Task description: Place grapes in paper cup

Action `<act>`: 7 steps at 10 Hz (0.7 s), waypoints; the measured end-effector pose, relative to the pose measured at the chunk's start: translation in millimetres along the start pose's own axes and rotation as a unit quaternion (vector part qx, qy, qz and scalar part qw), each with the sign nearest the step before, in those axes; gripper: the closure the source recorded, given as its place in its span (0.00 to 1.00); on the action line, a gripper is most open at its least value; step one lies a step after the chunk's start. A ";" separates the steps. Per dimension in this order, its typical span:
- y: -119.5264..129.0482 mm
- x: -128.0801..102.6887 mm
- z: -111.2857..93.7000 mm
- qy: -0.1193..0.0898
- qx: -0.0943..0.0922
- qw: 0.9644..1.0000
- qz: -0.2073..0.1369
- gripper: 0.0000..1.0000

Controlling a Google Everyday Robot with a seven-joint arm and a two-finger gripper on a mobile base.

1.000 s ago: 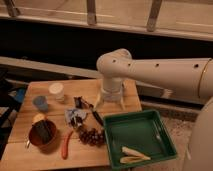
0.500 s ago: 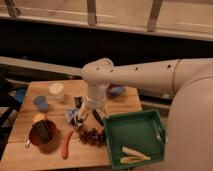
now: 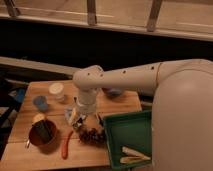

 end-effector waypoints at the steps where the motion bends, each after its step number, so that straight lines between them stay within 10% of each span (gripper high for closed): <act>1: -0.5 0.0 -0.5 -0.001 0.000 1.000 0.001 0.20; 7: -1.8 -3.6 33.5 0.029 -0.031 0.999 -0.001 0.20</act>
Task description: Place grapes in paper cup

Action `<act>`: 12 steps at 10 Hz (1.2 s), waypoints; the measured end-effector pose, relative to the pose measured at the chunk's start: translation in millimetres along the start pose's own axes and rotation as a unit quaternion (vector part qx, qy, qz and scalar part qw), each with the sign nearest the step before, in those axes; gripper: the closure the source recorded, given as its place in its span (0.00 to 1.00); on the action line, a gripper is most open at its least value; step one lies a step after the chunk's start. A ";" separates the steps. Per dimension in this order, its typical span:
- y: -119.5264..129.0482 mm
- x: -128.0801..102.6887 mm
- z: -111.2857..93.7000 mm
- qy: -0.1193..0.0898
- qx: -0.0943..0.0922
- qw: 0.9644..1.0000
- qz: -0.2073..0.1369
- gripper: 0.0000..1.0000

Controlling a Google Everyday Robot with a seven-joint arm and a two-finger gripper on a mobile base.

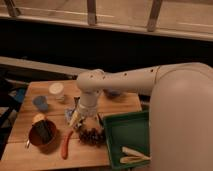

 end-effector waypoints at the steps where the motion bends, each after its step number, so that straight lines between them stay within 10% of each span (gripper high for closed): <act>1: -0.6 -2.9 16.6 0.014 -0.008 1.000 -0.002 0.20; 10: -33.9 -4.3 86.2 0.096 -0.045 0.994 0.030 0.21; 12: -32.2 -2.7 93.5 0.103 -0.052 0.993 0.028 0.37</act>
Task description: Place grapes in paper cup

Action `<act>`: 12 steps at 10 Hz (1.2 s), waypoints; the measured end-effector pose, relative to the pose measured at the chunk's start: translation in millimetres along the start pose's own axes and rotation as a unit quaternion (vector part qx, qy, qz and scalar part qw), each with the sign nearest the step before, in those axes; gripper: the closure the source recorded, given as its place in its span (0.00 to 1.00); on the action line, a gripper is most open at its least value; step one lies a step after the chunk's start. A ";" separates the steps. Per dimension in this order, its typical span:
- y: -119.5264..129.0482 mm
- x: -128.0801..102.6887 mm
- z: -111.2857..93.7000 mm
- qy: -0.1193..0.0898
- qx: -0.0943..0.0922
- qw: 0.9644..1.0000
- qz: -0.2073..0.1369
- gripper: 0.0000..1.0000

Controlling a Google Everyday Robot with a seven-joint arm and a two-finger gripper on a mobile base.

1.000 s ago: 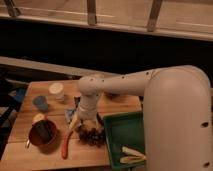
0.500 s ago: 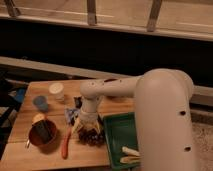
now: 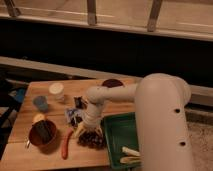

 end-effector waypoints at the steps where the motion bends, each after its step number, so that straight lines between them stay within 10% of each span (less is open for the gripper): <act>1: -1.3 -0.2 -1.7 -0.001 0.001 1.000 0.000 0.45; 6: -4.7 -1.4 -7.0 -0.003 0.002 1.000 0.002 0.95; 9: 11.2 1.7 -29.9 -0.034 -0.003 0.999 -0.022 1.00; 12: 36.7 12.1 -94.5 -0.094 -0.002 0.994 -0.049 1.00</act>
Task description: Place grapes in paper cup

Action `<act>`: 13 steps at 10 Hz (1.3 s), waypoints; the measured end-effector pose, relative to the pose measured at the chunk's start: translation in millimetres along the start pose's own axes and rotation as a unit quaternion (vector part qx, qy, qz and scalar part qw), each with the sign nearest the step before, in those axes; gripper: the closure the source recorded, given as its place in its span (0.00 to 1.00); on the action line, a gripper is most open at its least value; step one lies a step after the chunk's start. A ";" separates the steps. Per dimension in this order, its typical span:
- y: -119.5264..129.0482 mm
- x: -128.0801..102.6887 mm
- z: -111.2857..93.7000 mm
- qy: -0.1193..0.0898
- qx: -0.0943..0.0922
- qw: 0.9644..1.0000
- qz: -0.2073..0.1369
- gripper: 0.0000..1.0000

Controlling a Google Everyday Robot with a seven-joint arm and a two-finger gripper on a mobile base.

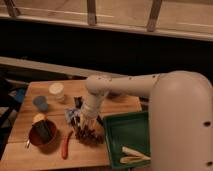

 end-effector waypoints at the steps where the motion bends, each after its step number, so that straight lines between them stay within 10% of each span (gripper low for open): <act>1: 9.0 -5.5 -32.0 -0.026 0.003 1.000 -0.009 1.00; 6: 41.6 -62.0 -164.3 -0.142 -0.017 0.989 -0.041 1.00; 13: 23.9 -64.5 -178.0 -0.155 -0.021 0.988 -0.001 1.00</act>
